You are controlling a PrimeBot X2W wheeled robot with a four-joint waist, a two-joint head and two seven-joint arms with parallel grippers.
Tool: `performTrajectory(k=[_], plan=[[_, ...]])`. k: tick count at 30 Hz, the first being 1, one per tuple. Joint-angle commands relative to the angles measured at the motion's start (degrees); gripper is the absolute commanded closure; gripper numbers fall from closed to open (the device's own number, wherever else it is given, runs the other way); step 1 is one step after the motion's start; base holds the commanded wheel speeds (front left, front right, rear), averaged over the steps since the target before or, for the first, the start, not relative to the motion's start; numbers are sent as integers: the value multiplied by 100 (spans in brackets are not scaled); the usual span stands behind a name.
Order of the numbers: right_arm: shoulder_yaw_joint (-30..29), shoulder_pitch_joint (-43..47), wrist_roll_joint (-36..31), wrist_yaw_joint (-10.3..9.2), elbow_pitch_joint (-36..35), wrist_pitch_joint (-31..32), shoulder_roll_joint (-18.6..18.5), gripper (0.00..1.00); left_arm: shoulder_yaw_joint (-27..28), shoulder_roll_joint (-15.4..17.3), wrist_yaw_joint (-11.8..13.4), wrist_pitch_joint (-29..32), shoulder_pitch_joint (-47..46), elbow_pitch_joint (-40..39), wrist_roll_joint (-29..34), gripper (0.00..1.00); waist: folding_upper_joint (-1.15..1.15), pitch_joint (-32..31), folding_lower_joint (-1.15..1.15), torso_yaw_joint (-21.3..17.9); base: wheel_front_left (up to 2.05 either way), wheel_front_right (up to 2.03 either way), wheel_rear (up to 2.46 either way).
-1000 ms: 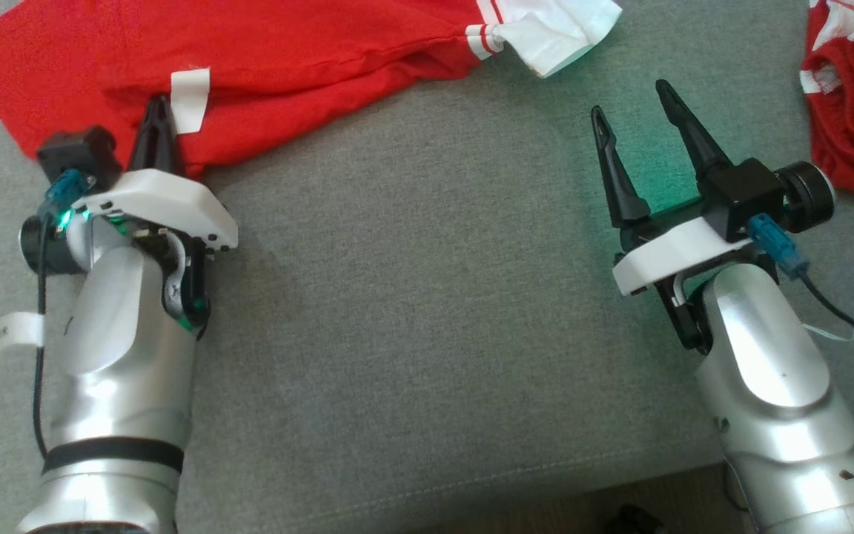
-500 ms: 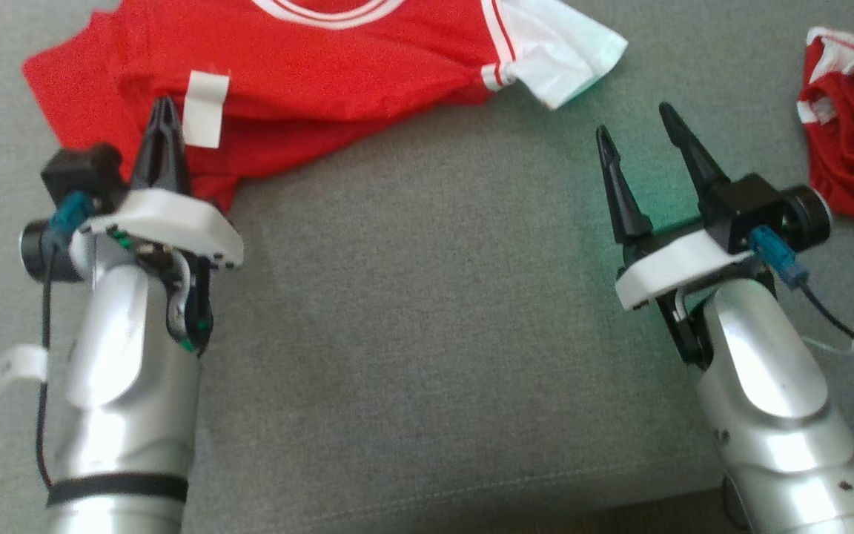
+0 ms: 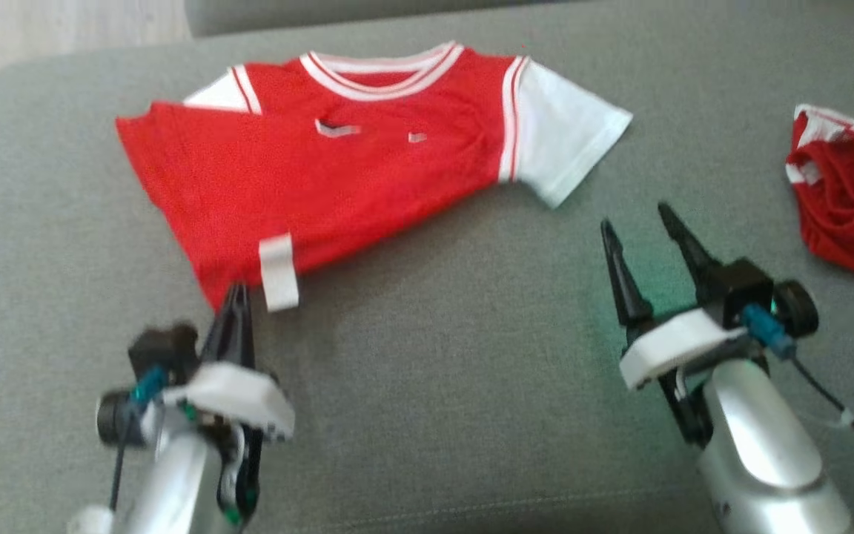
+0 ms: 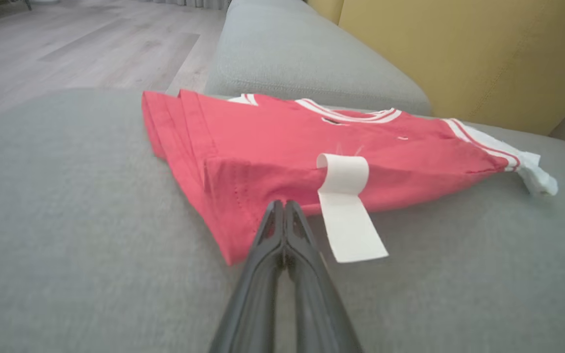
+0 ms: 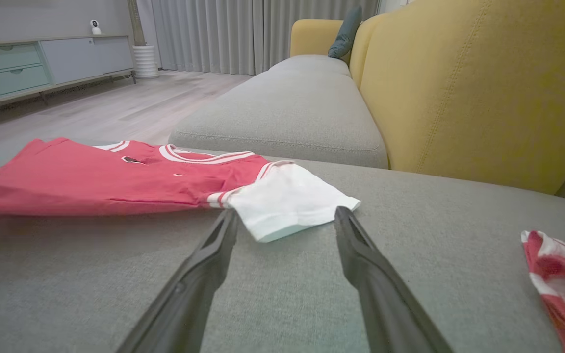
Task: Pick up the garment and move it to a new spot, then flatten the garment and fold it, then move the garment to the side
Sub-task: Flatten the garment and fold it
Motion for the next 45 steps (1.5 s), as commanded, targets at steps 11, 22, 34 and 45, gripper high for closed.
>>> performTrajectory(k=[11, 22, 34, 45], plan=[[246, 301, 222, 37, -181, -36, 94, 0, 506, 104, 553, -28, 569, -321, 29, 0, 0, -452, 0, 43, 0, 0, 0], [297, 184, 371, 37, -259, -36, 95, 0, 263, 104, 606, -28, 449, -380, -359, 0, 0, -288, 0, 88, 0, 0, 0], [304, 140, 365, 37, -227, -36, 95, 0, 279, 104, 509, -28, 208, 320, -1115, 0, 0, -207, 0, 50, 0, 0, 0], [319, 96, 368, 37, -273, -36, 95, 0, 299, 104, 328, -28, -23, 809, -1305, 0, 0, -98, 0, 86, 0, 0, 0]])
